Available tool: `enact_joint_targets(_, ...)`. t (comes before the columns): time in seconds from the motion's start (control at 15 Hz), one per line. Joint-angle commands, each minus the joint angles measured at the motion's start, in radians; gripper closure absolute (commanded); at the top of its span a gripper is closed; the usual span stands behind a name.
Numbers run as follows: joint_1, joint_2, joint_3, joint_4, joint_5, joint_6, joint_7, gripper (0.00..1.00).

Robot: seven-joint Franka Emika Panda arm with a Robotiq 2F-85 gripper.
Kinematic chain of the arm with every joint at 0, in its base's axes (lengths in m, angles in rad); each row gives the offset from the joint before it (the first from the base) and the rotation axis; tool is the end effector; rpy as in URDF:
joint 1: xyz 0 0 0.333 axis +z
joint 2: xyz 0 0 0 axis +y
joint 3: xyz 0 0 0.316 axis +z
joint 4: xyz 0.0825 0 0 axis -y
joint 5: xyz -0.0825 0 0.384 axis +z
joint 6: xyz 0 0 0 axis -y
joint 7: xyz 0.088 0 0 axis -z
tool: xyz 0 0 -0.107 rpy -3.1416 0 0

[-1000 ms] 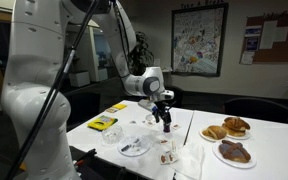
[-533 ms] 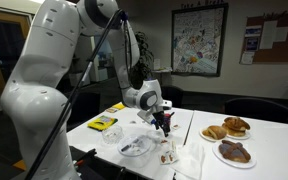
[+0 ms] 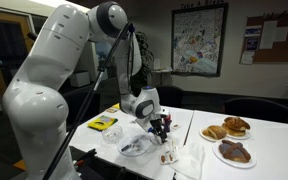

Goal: Pick up one object from the table and put it in the bowl

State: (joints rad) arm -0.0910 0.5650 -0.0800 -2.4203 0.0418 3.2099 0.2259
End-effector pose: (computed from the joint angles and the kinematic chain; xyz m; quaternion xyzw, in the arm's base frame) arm 0.4817 -0.0909 0.1056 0.9714 -0.2079 0.1138 0.0165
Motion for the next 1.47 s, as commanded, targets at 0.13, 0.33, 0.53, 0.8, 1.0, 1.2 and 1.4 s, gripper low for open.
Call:
enact_joint_targets(0.13,-0.053,0.003,0.019,-0.051,0.072,0.042,-0.017,0.0)
enact_joint_targets(0.33,-0.08,0.021,0.036,-0.045,0.087,0.052,-0.022,0.26)
enact_joint_targets(0.53,-0.109,0.02,0.056,-0.045,0.093,0.05,-0.023,0.45)
enact_joint_targets(0.8,-0.135,0.004,0.068,-0.056,0.094,0.046,-0.021,0.75)
enact_joint_targets(1.0,-0.141,-0.005,0.068,-0.063,0.092,0.046,-0.022,0.95)
enact_joint_targets(1.2,-0.122,-0.016,0.048,-0.07,0.094,0.042,-0.022,1.0)
enact_joint_targets(1.4,-0.12,-0.013,0.05,-0.066,0.093,0.043,-0.022,1.0)
